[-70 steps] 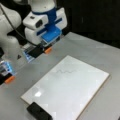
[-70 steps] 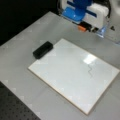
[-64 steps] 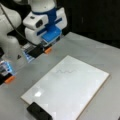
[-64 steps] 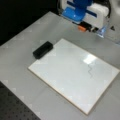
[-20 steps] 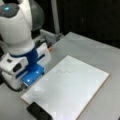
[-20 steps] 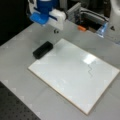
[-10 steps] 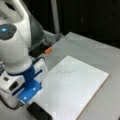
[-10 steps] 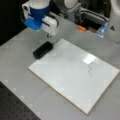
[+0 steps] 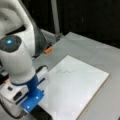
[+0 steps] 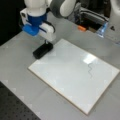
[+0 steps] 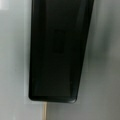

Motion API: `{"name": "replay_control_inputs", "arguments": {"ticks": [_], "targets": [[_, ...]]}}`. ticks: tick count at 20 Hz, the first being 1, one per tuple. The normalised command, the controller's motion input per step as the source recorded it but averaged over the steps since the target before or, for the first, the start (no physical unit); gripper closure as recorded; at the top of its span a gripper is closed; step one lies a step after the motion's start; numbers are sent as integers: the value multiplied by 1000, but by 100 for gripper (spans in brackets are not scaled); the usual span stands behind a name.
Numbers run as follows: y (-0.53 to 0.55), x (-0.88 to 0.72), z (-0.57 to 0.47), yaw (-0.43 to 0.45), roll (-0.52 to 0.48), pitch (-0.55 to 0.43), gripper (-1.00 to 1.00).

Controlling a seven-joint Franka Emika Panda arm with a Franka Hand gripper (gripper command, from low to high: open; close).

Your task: Erasing curve lines

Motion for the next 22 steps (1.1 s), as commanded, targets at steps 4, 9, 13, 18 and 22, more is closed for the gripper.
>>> {"name": "replay_control_inputs", "arguments": {"ticks": [4,9,13,18,22], "targets": [[-118,214,-52,-4,144,25,-100],[-110,146,-20,-12,103,33,-100],[-92,115,0,-35,98,25,-100],[-93,95,-27,-80,101,24,-100],[-110,72,-112,-86,127,6,-100]]}}
